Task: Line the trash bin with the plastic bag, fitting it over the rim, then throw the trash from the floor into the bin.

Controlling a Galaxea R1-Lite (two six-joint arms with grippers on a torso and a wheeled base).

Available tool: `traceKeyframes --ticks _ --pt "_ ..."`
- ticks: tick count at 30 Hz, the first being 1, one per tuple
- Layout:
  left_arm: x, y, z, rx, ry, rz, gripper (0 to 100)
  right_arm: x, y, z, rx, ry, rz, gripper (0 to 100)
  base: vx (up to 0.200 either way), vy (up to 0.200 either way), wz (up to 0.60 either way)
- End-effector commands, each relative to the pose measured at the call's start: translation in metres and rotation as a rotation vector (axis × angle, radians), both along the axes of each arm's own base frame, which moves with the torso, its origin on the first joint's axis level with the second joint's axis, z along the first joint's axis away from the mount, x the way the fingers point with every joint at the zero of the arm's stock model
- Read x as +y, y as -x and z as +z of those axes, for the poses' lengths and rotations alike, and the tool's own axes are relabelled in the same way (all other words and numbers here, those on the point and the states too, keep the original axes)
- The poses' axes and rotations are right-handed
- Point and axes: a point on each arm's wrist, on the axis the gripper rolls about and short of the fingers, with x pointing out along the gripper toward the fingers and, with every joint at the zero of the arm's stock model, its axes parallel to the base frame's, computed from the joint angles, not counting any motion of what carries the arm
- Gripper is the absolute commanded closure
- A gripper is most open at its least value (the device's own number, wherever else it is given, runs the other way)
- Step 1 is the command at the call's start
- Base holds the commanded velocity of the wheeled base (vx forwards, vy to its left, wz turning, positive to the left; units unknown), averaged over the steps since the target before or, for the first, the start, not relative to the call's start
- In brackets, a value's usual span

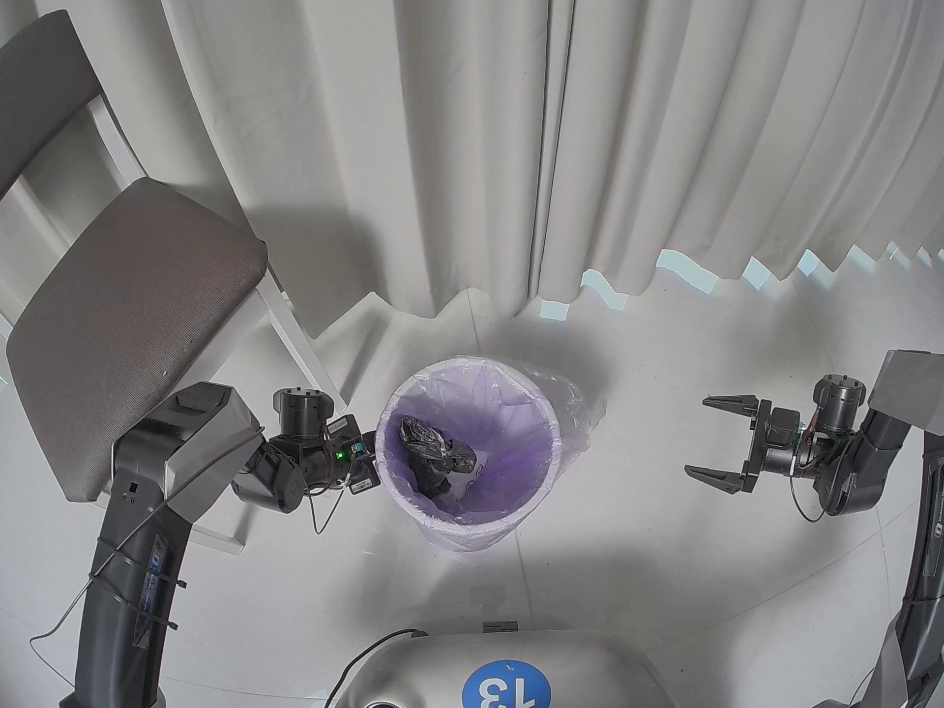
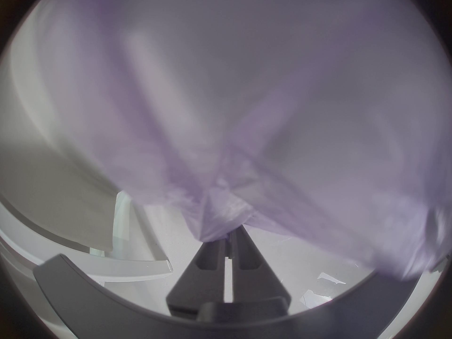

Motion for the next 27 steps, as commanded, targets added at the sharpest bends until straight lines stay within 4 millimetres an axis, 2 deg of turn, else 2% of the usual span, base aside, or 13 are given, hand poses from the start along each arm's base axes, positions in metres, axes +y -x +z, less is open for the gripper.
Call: traceKeyframes --ticks 1,16,21,27 --pt "0.003 -0.001 -0.003 0.0 0.001 0.005 0 0.001 -0.001 -0.004 0.008 -0.002 0.005 0 0.0 0.0 0.0" --pt "0.012 0.006 0.019 -0.027 0.004 0.02 0 0.003 0.003 -0.003 -0.007 0.001 0.008 0 0.0 0.0 0.0" --pt "0.02 0.015 0.023 -0.025 -0.013 0.042 0 0.004 0.008 -0.004 0.007 -0.002 0.008 0 0.0 0.0 0.0" --pt "0.031 0.021 0.039 -0.047 -0.02 0.07 0 0.004 0.012 0.0 -0.007 -0.003 0.005 0 0.0 0.0 0.0"
